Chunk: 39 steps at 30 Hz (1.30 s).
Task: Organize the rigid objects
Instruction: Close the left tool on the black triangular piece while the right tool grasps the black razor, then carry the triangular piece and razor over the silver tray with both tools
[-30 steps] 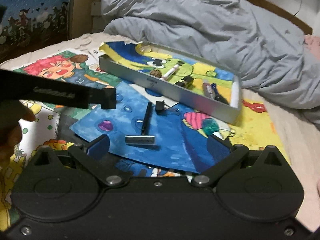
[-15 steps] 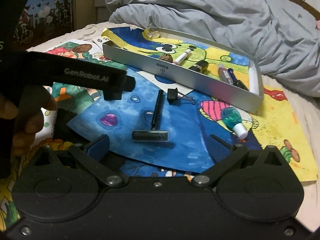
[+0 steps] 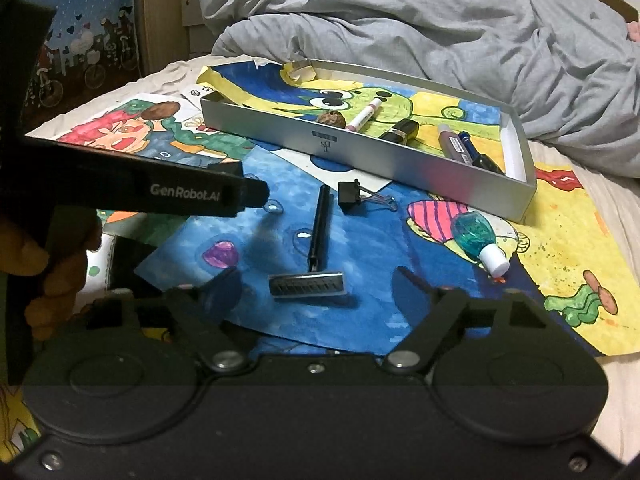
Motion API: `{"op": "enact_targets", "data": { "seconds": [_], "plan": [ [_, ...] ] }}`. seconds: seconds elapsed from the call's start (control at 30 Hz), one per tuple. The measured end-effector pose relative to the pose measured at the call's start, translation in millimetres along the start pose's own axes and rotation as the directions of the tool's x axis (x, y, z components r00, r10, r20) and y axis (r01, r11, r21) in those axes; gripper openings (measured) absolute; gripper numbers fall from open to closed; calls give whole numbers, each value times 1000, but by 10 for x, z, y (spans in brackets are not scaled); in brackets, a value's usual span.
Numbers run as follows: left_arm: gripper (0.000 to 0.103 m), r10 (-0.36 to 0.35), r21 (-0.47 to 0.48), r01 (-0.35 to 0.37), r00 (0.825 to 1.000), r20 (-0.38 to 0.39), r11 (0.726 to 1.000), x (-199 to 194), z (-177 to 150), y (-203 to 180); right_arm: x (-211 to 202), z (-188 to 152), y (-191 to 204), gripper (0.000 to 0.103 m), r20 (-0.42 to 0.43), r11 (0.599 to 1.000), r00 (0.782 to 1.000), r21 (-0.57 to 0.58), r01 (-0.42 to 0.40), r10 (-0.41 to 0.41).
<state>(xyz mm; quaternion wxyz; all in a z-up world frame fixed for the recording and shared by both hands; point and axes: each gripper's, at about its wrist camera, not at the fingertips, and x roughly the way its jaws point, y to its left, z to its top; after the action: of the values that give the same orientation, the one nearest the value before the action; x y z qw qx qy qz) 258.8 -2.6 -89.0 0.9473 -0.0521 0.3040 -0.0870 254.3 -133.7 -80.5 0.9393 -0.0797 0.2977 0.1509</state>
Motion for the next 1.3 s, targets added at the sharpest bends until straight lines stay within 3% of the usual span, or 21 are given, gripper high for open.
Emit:
{"op": "enact_targets", "data": {
  "seconds": [0.2, 0.33, 0.6, 1.0, 1.3],
  "plan": [
    [36, -16, -1, 16, 1000, -4, 1000, -27, -24, 11, -13, -20, -5, 53, 12, 1000, 1000, 25, -11, 11],
    [30, -29, 2, 29, 999, -14, 1000, -44, -42, -6, -22, -29, 22, 33, 18, 1000, 1000, 28, -13, 12],
    [27, -56, 35, 57, 998, -27, 998, -74, -81, -78, -37, -30, 57, 32, 22, 1000, 1000, 24, -11, 10],
    [27, -43, 59, 44, 999, -22, 997, -179, -102, -136, -145, -47, 286, 32, 66, 985, 997, -164, 57, -47],
    [27, -32, 65, 32, 999, 8, 997, -358, -27, -204, -251, -45, 472, 31, 150, 937, 982, -312, 158, -116]
  ]
}}
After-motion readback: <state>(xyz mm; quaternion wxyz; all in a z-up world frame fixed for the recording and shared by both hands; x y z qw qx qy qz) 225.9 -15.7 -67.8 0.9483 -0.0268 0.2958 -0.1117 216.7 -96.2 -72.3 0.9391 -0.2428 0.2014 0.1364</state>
